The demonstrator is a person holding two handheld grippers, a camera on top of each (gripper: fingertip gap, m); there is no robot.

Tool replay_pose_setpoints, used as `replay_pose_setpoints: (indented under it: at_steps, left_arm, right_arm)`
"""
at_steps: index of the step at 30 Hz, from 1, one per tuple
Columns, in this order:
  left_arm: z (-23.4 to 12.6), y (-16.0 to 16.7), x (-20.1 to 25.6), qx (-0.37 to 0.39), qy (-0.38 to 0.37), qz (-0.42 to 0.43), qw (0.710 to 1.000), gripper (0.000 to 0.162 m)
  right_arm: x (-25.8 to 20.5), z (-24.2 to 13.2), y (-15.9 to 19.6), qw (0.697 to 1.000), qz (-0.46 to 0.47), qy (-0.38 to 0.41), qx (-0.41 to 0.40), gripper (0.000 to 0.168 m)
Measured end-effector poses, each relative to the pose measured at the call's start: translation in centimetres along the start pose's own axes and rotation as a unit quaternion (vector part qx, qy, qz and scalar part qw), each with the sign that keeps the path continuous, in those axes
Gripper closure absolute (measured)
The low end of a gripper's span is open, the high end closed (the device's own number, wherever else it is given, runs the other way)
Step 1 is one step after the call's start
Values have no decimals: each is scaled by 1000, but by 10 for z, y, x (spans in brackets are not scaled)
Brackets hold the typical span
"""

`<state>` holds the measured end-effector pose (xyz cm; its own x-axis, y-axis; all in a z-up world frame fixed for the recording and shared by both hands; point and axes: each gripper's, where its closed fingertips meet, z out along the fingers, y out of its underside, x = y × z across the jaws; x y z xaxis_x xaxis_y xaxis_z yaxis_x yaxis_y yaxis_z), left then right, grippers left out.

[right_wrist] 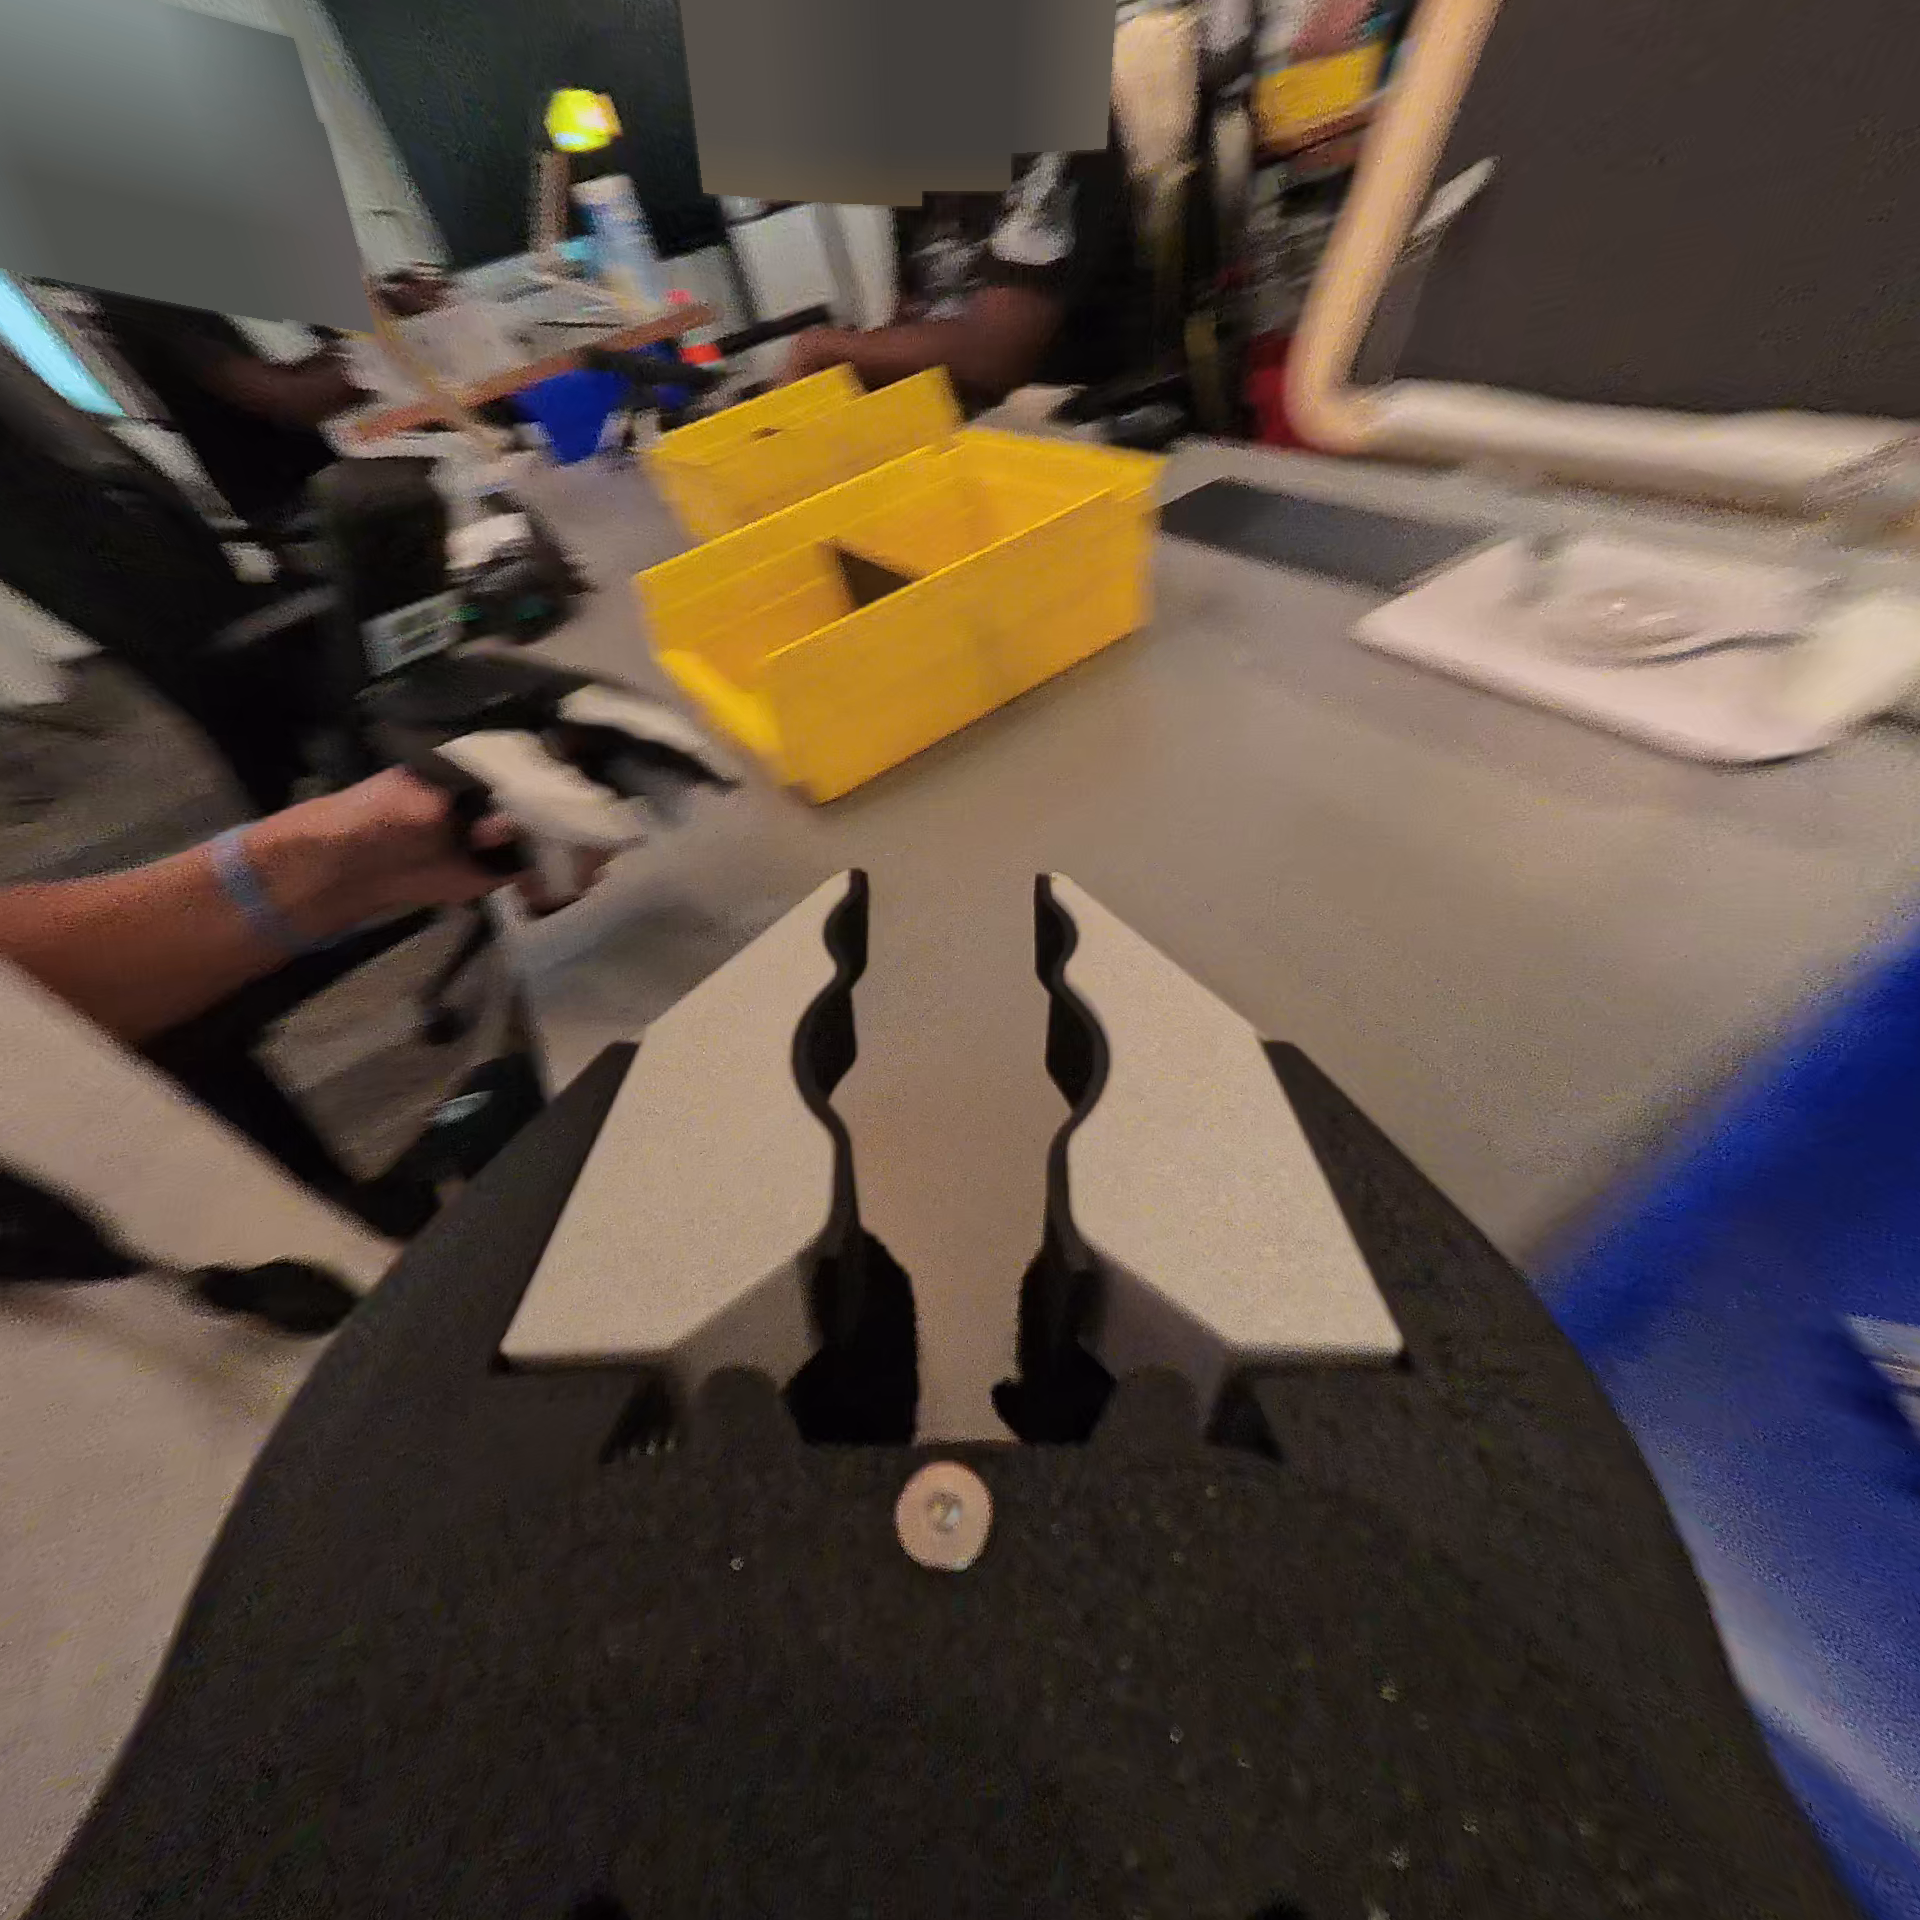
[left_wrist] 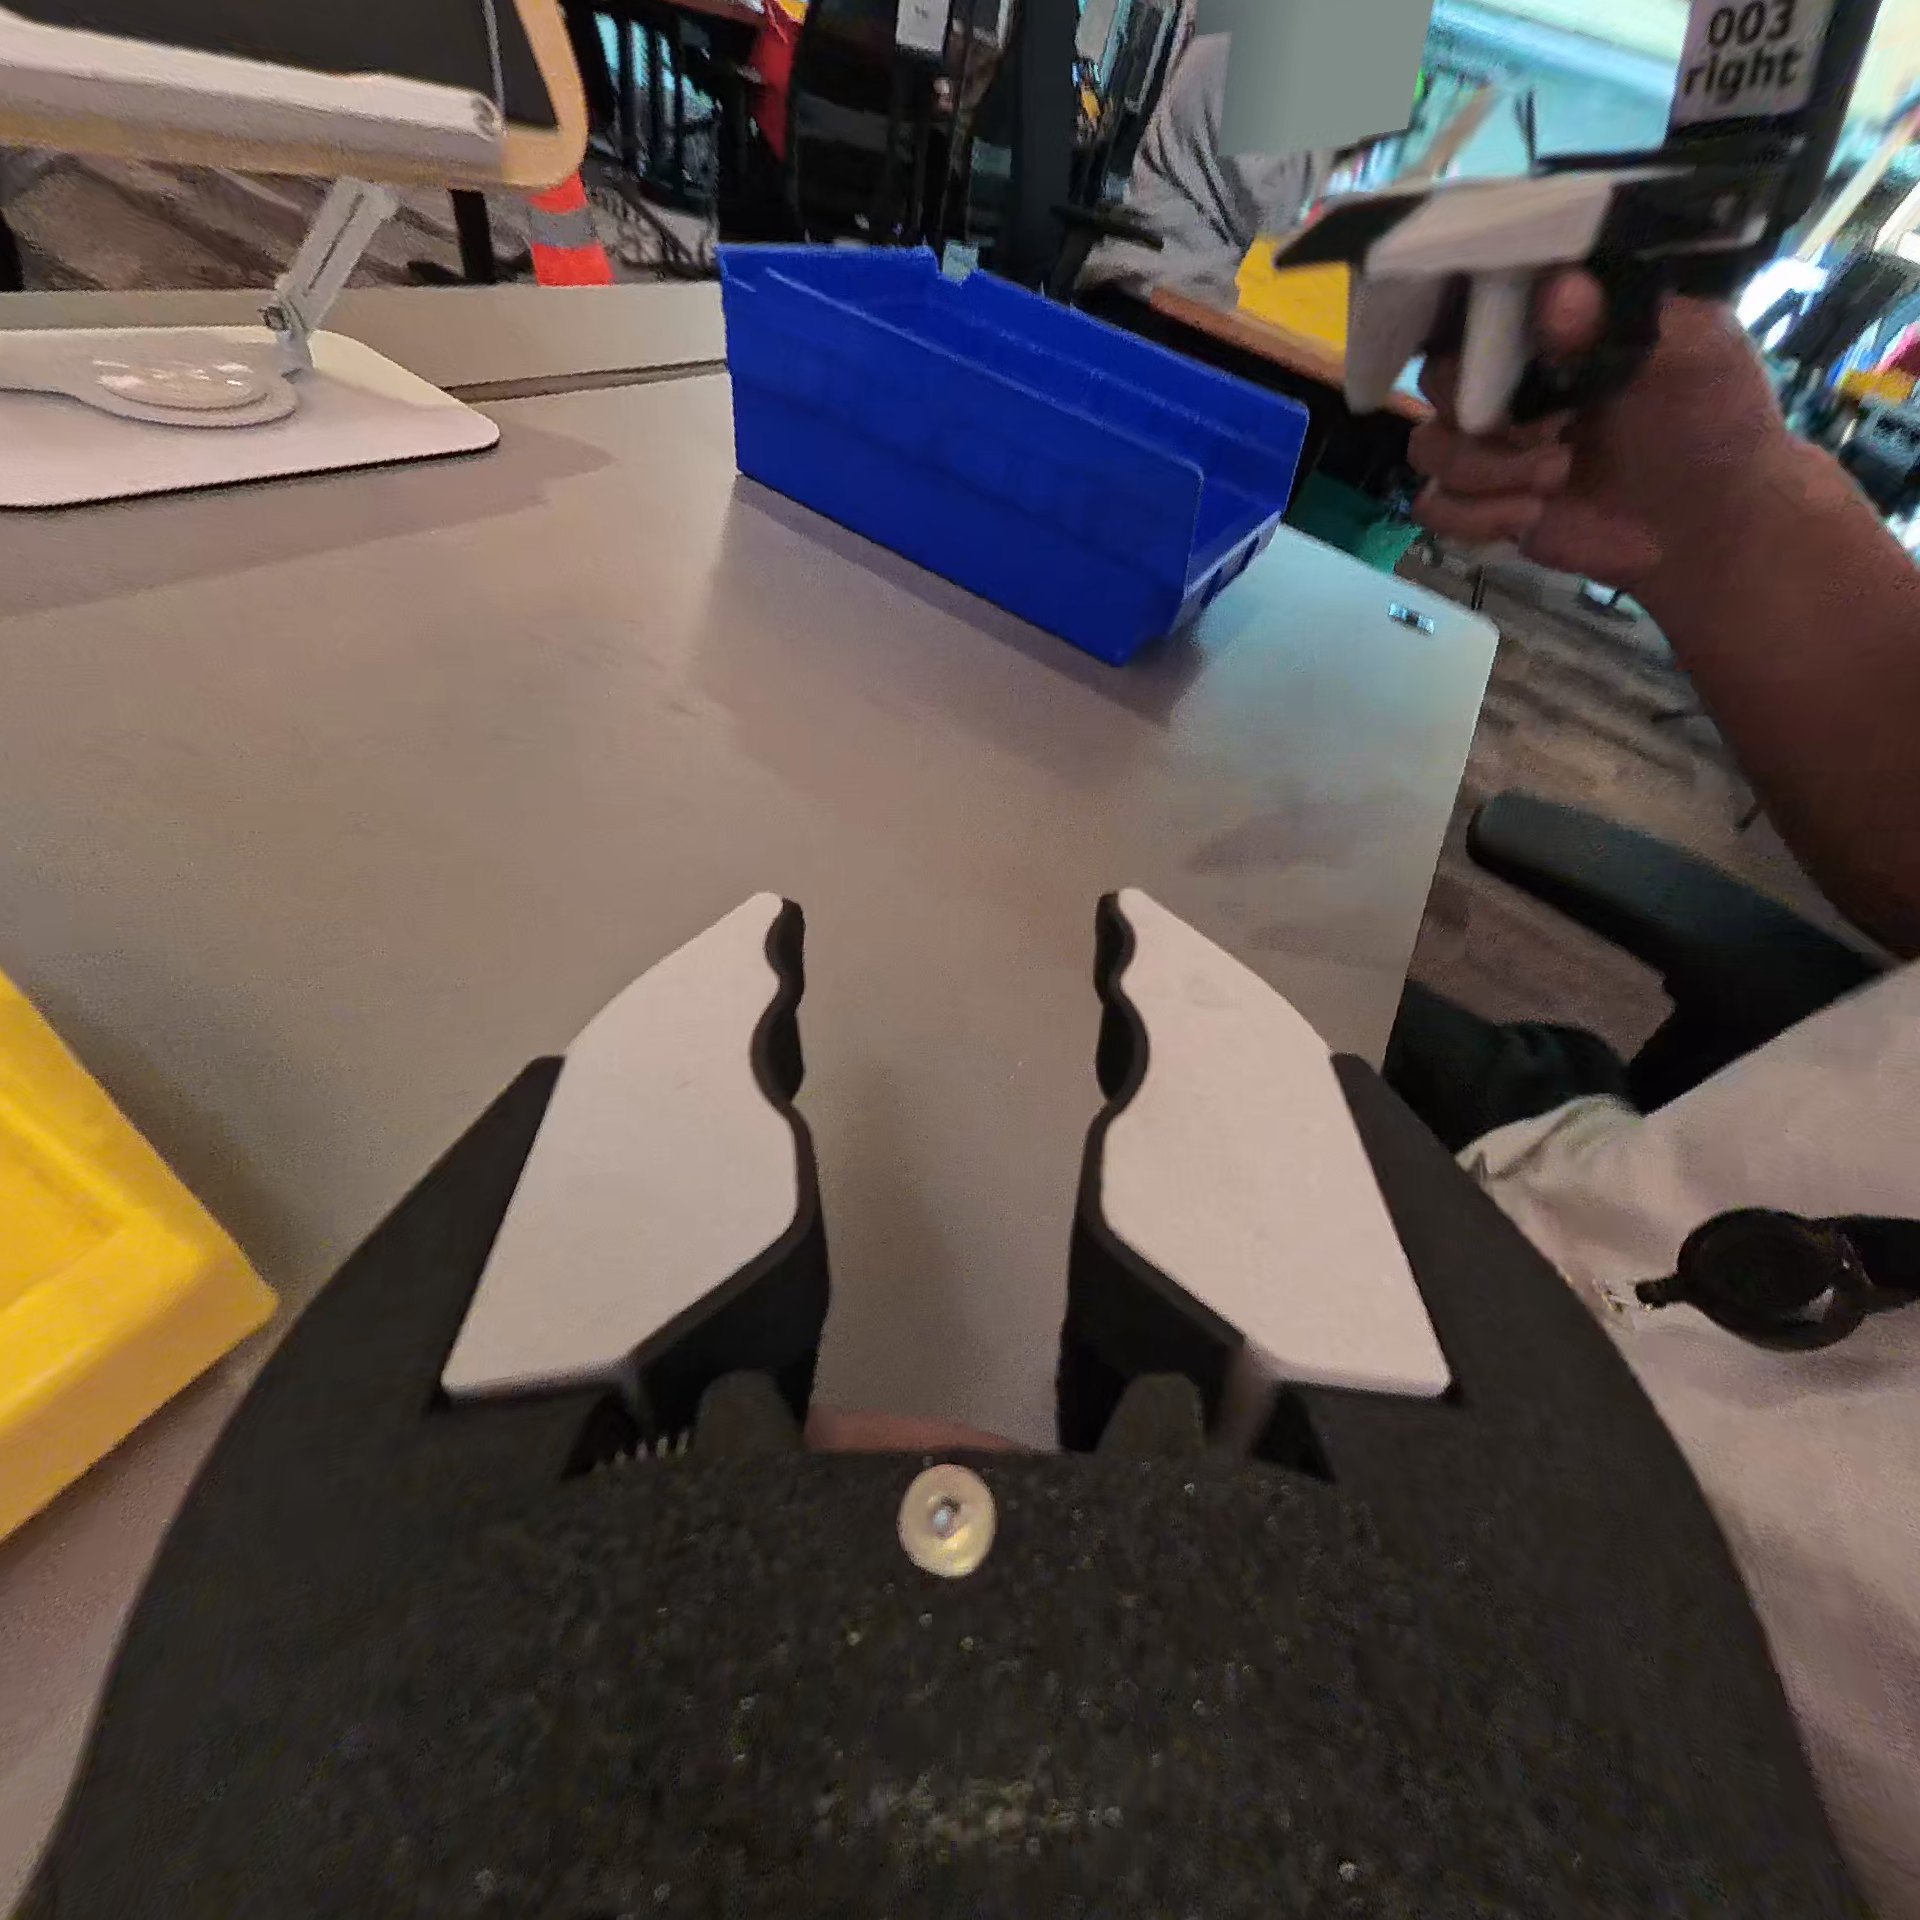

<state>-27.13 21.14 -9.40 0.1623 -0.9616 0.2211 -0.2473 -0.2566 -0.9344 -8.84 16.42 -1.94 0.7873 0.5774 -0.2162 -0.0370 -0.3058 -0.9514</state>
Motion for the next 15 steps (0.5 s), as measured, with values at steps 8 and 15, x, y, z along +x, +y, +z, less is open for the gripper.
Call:
replay_pose_setpoints:
  at_steps: [8,15]
  left_arm:
    - [-31,-37,-24,-94,2,98,991,115]
    - [-97,-4,-212,-365,-241,53,898,116]
  right_arm:
    - [-68,65,95,995,-26,-86,-40,137]
    - [-60,75,108,992,-48,-95,-66,136]
